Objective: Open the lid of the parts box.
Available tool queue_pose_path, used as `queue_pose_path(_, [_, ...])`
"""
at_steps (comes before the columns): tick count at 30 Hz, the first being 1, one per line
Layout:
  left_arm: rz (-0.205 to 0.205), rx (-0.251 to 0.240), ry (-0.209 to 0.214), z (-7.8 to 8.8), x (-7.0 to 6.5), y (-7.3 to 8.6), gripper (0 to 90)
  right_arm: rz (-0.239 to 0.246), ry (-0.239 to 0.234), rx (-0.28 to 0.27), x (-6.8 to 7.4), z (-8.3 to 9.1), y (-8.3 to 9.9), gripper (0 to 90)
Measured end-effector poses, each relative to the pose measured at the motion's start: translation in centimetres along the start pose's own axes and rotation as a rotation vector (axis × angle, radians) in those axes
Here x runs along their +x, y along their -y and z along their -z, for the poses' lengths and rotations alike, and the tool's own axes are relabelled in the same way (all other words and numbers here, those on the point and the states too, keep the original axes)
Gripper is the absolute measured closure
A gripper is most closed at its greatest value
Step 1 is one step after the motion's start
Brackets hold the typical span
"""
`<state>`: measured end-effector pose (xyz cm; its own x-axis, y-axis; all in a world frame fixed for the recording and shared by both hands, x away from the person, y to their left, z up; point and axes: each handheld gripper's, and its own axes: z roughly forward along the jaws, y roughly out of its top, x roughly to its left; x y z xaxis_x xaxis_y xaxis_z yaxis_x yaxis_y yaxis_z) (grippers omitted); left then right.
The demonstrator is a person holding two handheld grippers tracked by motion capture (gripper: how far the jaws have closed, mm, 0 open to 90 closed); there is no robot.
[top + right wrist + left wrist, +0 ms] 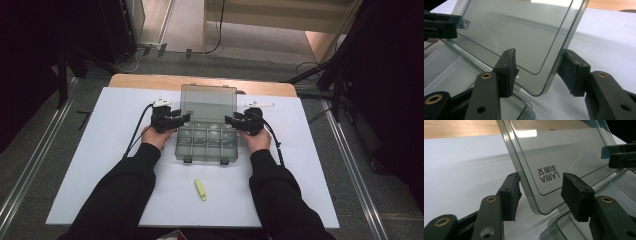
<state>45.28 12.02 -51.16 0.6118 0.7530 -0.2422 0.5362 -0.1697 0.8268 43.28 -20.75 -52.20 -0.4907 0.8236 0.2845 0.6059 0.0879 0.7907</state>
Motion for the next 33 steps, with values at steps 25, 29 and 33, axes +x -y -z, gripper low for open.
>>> queue_pose_path(25, [0.046,0.014,0.034,0.07,0.5,0.05,41.6,-0.03,0.011,0.005,-0.34,0.0,0.08,40.5])
queue_pose_path(29, [0.064,0.018,0.036,0.19,0.76,0.02,39.6,-0.029,0.008,0.007,-0.19,0.1,0.01,39.4])
queue_pose_path(33, [0.072,0.01,0.041,0.53,0.89,-0.21,38.2,-0.02,0.002,0.01,0.0,0.41,-0.15,37.7])
